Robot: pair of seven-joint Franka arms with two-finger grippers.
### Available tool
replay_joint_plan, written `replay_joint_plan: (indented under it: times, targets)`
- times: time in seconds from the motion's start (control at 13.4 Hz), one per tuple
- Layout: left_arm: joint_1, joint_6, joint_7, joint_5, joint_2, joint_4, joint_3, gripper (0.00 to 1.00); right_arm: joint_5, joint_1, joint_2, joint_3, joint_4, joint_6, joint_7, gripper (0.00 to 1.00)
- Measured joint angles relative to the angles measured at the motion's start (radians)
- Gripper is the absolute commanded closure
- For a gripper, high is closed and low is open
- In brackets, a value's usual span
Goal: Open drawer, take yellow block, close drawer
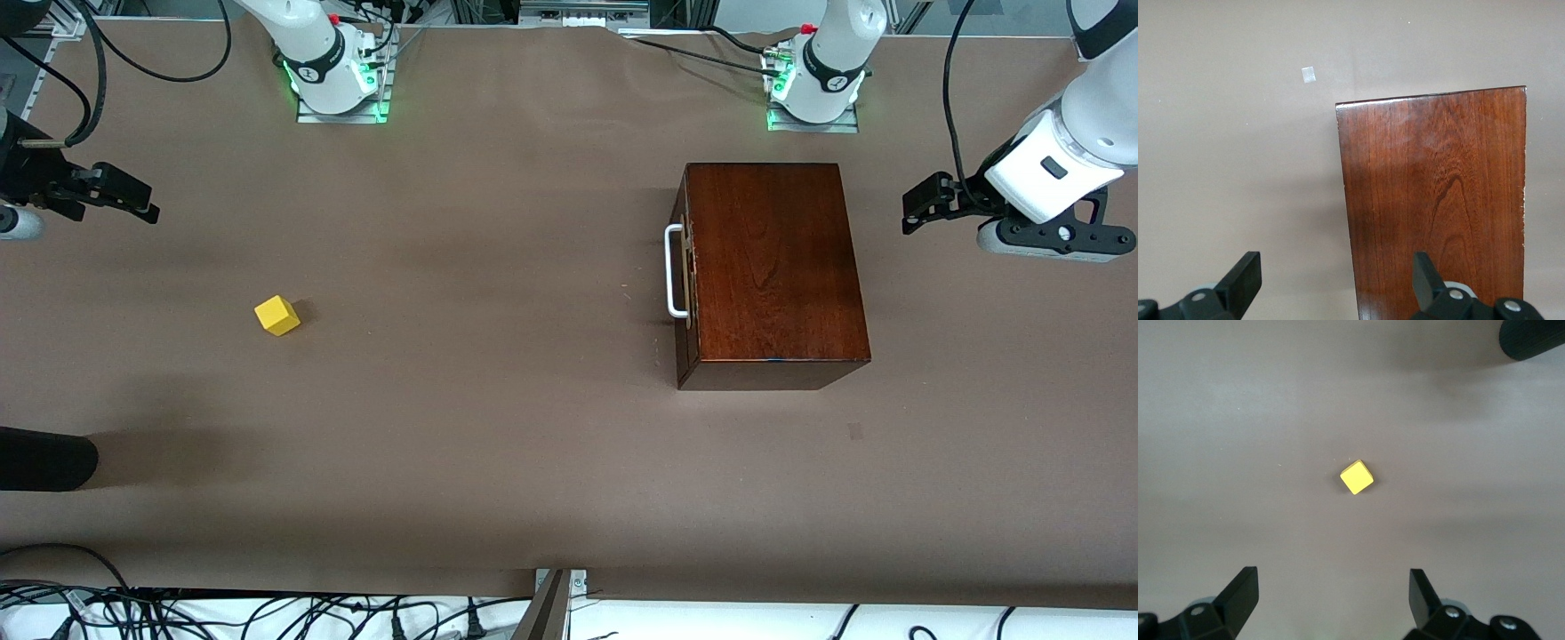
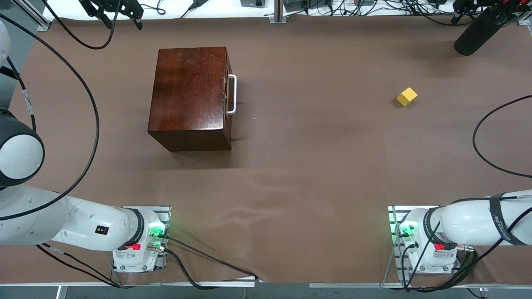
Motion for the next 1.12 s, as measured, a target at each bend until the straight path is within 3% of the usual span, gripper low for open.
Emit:
replay_joint_plan:
  times: [1.12]
  targets:
    - [0.001, 0.000, 0.000, 0.000, -0.012, 0.007, 0.002, 0.00, -0.014, -0.002, 0.008, -0.009, 0.017, -0.014, 0.001, 0.00]
